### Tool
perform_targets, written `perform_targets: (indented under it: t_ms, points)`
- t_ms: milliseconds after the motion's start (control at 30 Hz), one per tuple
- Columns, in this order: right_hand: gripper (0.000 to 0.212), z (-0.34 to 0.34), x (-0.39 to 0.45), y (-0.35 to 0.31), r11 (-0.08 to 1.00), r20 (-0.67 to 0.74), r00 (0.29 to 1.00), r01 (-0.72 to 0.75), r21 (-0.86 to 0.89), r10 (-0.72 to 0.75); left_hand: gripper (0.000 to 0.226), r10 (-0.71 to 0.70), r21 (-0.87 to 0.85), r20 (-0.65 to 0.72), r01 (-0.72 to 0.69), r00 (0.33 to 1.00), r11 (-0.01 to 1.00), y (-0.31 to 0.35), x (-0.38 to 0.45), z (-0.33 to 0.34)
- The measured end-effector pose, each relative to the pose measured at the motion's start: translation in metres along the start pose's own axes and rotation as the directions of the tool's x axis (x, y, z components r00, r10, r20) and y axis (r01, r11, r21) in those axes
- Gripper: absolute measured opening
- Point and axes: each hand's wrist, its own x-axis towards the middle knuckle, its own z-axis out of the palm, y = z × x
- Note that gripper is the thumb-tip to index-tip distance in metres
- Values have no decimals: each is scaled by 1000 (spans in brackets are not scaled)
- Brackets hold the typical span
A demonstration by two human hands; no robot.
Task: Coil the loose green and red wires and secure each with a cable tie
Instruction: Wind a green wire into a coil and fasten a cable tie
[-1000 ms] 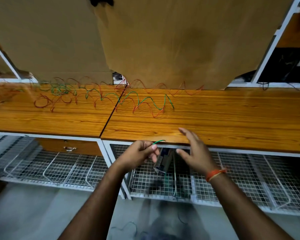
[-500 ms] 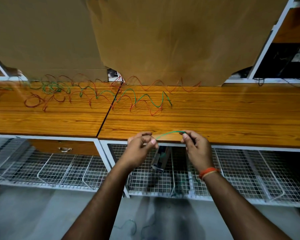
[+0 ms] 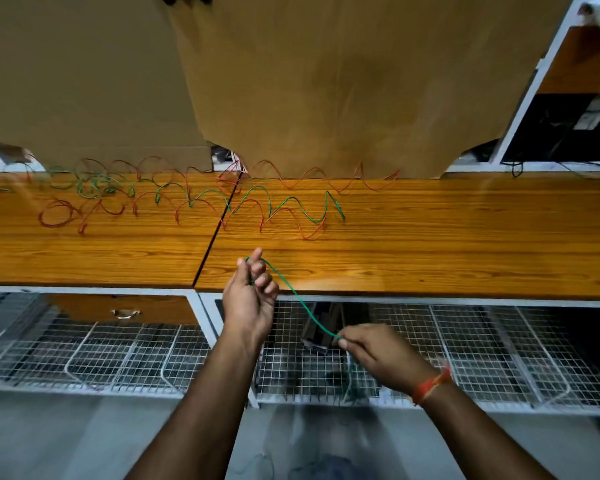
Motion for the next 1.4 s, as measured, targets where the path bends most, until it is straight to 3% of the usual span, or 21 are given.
perform_targets:
  t_ms: [100, 167, 233, 333, 433, 533, 667, 833, 1000, 1133, 1333, 1400]
  points:
    - [30, -19, 3, -30, 982, 42, 984, 178, -67, -175, 39, 63, 268, 79, -82, 995, 960, -14, -3, -3]
    - [37, -30, 9, -47, 959, -67, 959, 269, -88, -275, 41, 34, 458, 196, -123, 980, 880, -23, -10, -1]
    - [27, -39, 13, -57, 937, -192, 917, 344, -62, -349, 42, -15, 583, 299, -170, 954, 794, -28, -20, 3]
    - [7, -48, 20, -61, 936, -411, 846, 348, -54, -339, 42, -76, 656, 390, -219, 918, 722, -28, -26, 6]
    - [5, -56, 27, -56, 965, -595, 779, 262, 21, -198, 42, -161, 693, 420, -201, 893, 693, -25, -25, 2]
    - [8, -57, 30, -48, 969, -643, 765, 180, 171, -28, 46, -243, 673, 448, -146, 860, 725, -22, -26, 1]
    - [15, -43, 33, -41, 945, -536, 839, 91, 315, 98, 39, -331, 585, 458, 0, 825, 811, -17, -30, 2]
    - [27, -26, 32, -45, 898, -416, 899, 63, 435, 138, 29, -381, 477, 491, 124, 784, 870, -10, -37, 2]
    - [46, -18, 30, -58, 882, -466, 872, 93, 461, 152, 22, -388, 471, 523, 123, 759, 874, -9, -45, -3]
    - [50, -10, 28, -67, 847, -505, 845, 132, 515, 175, 20, -437, 403, 523, 240, 732, 883, -7, -49, -8]
    - [44, 13, 23, -66, 749, -459, 861, 154, 644, 218, 26, -423, 188, 469, 381, 775, 905, -5, -55, -13]
    - [32, 22, 16, -56, 726, -413, 876, 115, 678, 248, 26, -412, 101, 442, 412, 797, 905, -1, -55, -14]
